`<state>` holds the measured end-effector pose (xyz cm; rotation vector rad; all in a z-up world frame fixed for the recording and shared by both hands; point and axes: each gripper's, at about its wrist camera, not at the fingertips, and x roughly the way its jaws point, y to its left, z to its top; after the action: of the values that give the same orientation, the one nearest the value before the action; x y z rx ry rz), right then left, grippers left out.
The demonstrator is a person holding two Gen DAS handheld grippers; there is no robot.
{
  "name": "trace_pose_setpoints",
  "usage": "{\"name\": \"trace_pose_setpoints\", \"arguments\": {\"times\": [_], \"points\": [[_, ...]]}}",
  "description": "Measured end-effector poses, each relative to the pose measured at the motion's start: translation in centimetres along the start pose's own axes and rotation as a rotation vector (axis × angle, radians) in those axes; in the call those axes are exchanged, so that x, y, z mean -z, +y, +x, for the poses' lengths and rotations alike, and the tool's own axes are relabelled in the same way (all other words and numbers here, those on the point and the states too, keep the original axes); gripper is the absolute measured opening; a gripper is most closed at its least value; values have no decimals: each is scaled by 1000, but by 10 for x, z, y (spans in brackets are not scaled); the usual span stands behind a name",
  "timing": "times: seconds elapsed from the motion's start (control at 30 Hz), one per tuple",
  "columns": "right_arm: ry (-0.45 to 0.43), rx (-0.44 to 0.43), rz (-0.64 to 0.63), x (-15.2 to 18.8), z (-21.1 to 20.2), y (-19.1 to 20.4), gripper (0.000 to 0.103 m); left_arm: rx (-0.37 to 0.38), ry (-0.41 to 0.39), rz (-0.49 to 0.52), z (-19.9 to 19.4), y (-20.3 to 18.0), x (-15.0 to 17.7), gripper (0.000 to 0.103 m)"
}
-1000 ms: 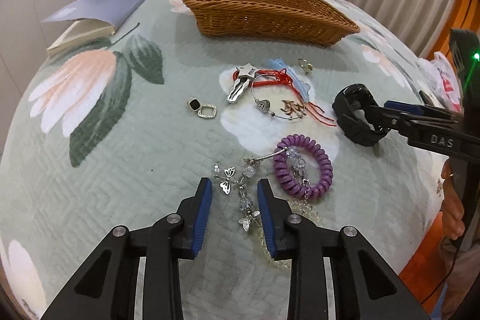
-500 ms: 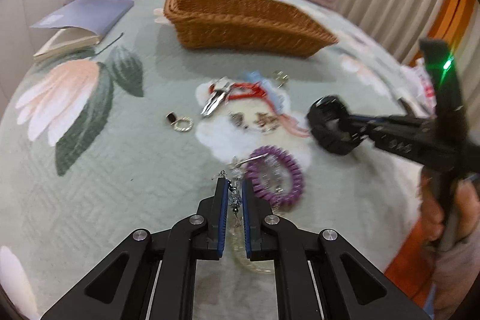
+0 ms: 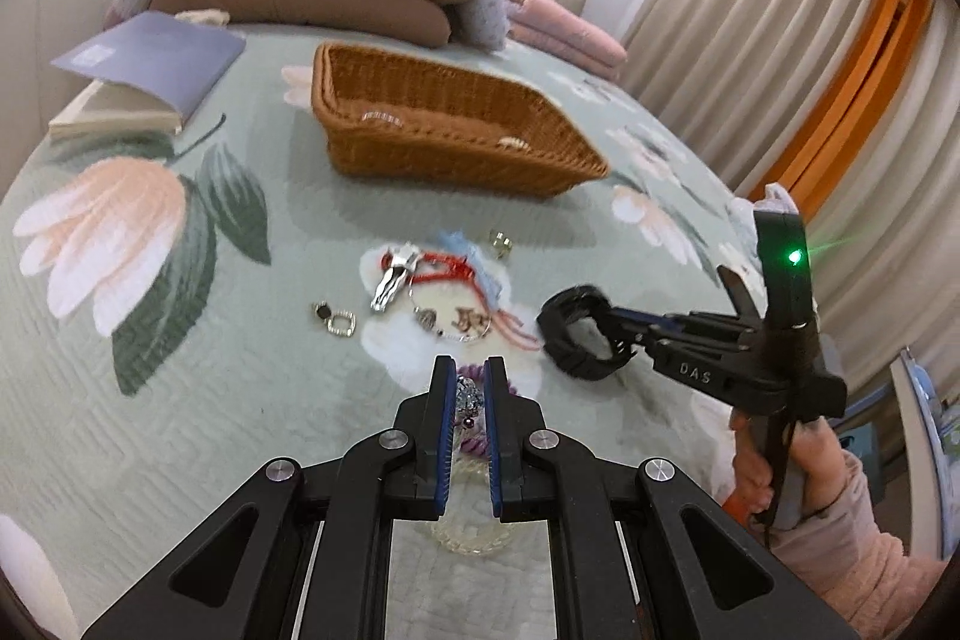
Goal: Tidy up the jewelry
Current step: 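Grasp the black watch with right tool while left tool grasps silver charm bracelet, then carry the watch and charm bracelet into the basket and open both tools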
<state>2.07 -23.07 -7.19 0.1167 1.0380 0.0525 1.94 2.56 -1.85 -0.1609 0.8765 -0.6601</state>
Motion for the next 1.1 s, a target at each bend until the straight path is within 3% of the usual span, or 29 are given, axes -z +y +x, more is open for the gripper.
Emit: {"name": "trace_pose_setpoints", "arguments": {"times": [0.5,0.83,1.0,1.1], "points": [[13,-22,-5,-1,0,-4,5,12,-72,55,-22,-18,-20,9],[140,-18,-42,-13,26,-4,7,15,-69,65,-20,-19,-21,9],[120,11,-95,-15,24,6,5,14,-73,73,-21,-20,-26,9],[85,-27,-81,-17,14,6,5,13,-84,87,-24,-22,-33,9]]}}
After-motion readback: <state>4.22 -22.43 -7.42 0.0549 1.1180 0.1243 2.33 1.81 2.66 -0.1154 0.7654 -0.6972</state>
